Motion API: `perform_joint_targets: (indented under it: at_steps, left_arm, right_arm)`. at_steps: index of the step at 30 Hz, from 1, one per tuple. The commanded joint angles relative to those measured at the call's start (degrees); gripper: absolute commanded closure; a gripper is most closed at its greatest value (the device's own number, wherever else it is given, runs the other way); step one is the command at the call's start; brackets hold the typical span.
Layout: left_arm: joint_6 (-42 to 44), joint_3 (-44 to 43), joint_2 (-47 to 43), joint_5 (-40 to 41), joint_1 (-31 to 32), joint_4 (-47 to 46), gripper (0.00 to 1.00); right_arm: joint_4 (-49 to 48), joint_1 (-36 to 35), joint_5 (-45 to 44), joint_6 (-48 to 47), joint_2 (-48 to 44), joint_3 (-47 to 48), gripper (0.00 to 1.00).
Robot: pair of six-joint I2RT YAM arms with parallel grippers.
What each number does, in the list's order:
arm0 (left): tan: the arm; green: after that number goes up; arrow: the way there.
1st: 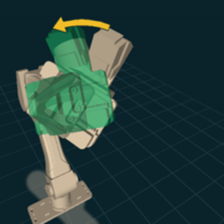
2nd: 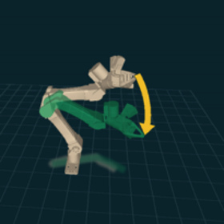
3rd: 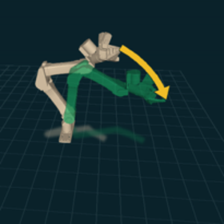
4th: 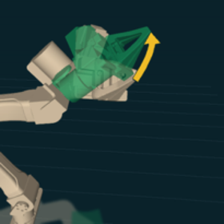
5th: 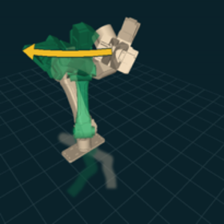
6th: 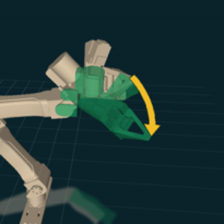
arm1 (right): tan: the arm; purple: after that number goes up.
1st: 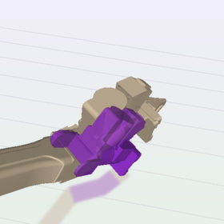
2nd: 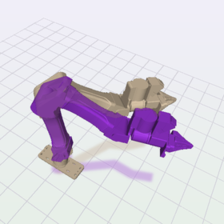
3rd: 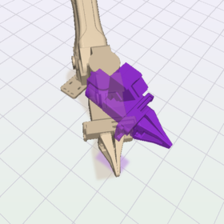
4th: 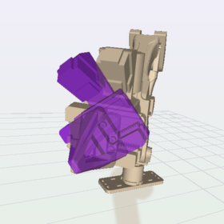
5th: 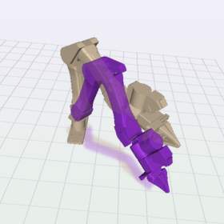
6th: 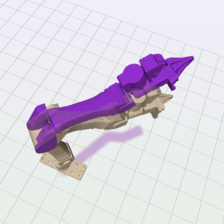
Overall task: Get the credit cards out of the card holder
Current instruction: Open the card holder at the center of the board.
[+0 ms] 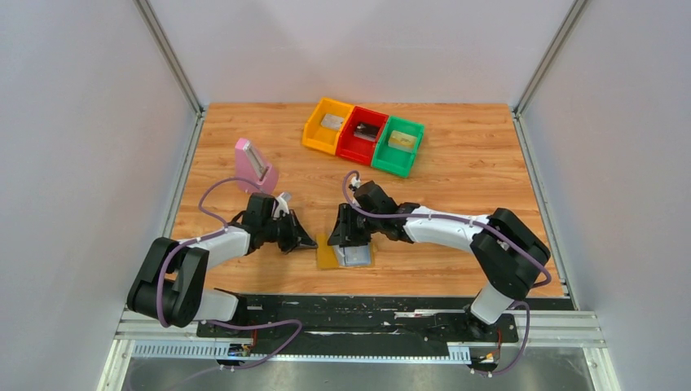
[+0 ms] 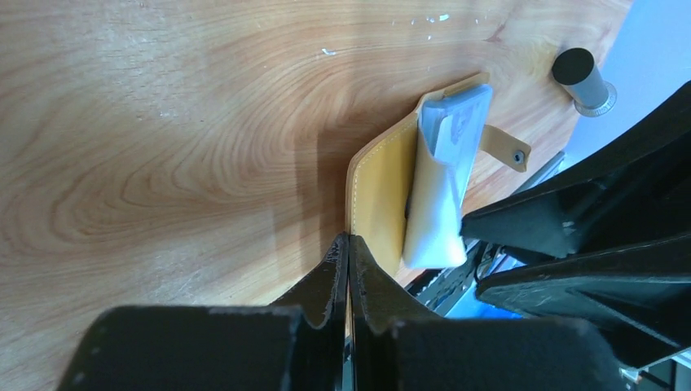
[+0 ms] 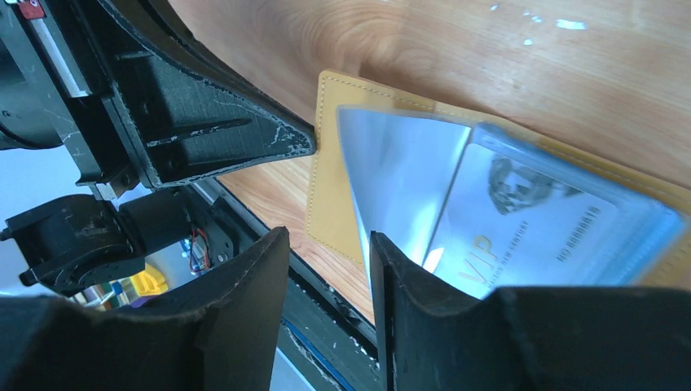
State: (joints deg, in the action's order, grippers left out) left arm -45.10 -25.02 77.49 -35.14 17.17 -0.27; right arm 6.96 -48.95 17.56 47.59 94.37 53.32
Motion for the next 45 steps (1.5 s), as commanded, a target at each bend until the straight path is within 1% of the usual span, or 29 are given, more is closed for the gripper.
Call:
perform_joint_targets:
  at_steps: [1, 2, 3, 4, 5, 6, 9, 10, 12, 14, 22, 26, 34, 36, 39, 40, 42, 44, 45]
  left_arm:
    - [-1.3, -0.3, 0.0, -1.3, 0.3, -2.5, 0.88]
    - [-1.6, -0.4, -0.2, -1.5, 0.3, -2.5, 0.80]
    - [-1.9, -0.5, -0.2, -1.5, 0.3, -2.4, 0.77]
    - [-2.1, -0.7, -0.5, -1.6, 0.3, -2.3, 0.68]
    - [-2.2, -0.8, -0.7, -1.6, 0.3, -2.2, 0.65]
    - [-2.5, -1.1, -1.2, -1.5, 0.3, -2.1, 0.59]
    - [-2.9, -1.6, -2.5, -1.3, 0.3, -2.3, 0.49]
    - [-2.9, -1.8, -3.0, -1.2, 0.3, -2.4, 0.44]
    - [-2.6, -2.3, -3.7, -1.0, 0.3, -2.3, 0.38]
    - [-2.1, -2.8, -3.7, -1.1, 0.3, -2.5, 0.35]
    - [-2.1, -3.6, -1.5, -5.1, 0.4, -7.5, 0.27]
    - [-1.4, -3.9, 0.0, -5.2, 0.7, -8.0, 0.27]
    - [-0.3, -5.6, 6.1, -5.6, 3.3, -9.0, 0.34]
    - [-0.1, -6.0, 7.4, -5.4, 4.1, -9.0, 0.39]
    - [-0.1, -6.2, 8.3, -3.8, 4.2, -8.1, 0.52]
    - [0.3, -6.4, 8.4, -3.3, 4.2, -7.7, 0.54]
    - [1.0, -6.7, 8.4, -2.2, 4.2, -6.6, 0.61]
    - [1.5, -7.0, 8.5, -1.9, 4.2, -5.9, 0.74]
    - [1.6, -7.0, 8.6, -1.9, 4.2, -5.6, 0.78]
  right_arm:
    - [-5.9, -1.0, 4.3, 1.4, 2.0, 1.4, 0.59]
    - [-6.2, -1.2, 4.4, 1.2, 2.0, 1.2, 0.61]
    - [-6.4, -1.3, 4.4, 1.2, 2.1, 1.0, 0.62]
    - [-6.4, -1.4, 4.5, 1.1, 2.1, 0.8, 0.63]
    - [-6.5, -1.3, 4.5, 0.8, 2.2, 0.6, 0.65]
    - [-6.4, -1.3, 4.5, 0.6, 2.4, 0.4, 0.66]
    - [-6.4, -1.3, 4.6, 0.0, 3.1, 0.0, 0.68]
    - [-6.4, -1.4, 4.8, -0.2, 3.4, 0.0, 0.68]
    - [-7.9, -1.3, 4.8, -0.5, 3.8, -0.3, 0.68]
    - [-8.5, -1.3, 4.7, -0.5, 4.0, -0.6, 0.68]
    - [-10.1, -1.4, 5.9, -0.7, 5.5, -0.9, 0.68]
    - [-10.5, -1.4, 6.0, -0.7, 5.4, -1.1, 0.68]
    - [-10.1, -1.5, 5.3, -0.4, 4.5, -1.7, 0.68]
    - [-9.5, -1.5, 5.1, -0.5, 4.1, -1.8, 0.69]
    - [-7.3, -1.4, 3.6, -1.1, 2.7, -1.6, 0.69]
    - [-5.1, -1.4, 2.7, -1.6, 1.7, -1.6, 0.69]
    - [-2.0, -1.3, -0.2, -2.2, 0.0, -1.5, 0.68]
    - [0.9, -1.0, -2.7, -2.4, -1.7, -1.5, 0.68]
    - [2.2, -0.9, -3.8, -2.4, -2.2, -1.6, 0.68]
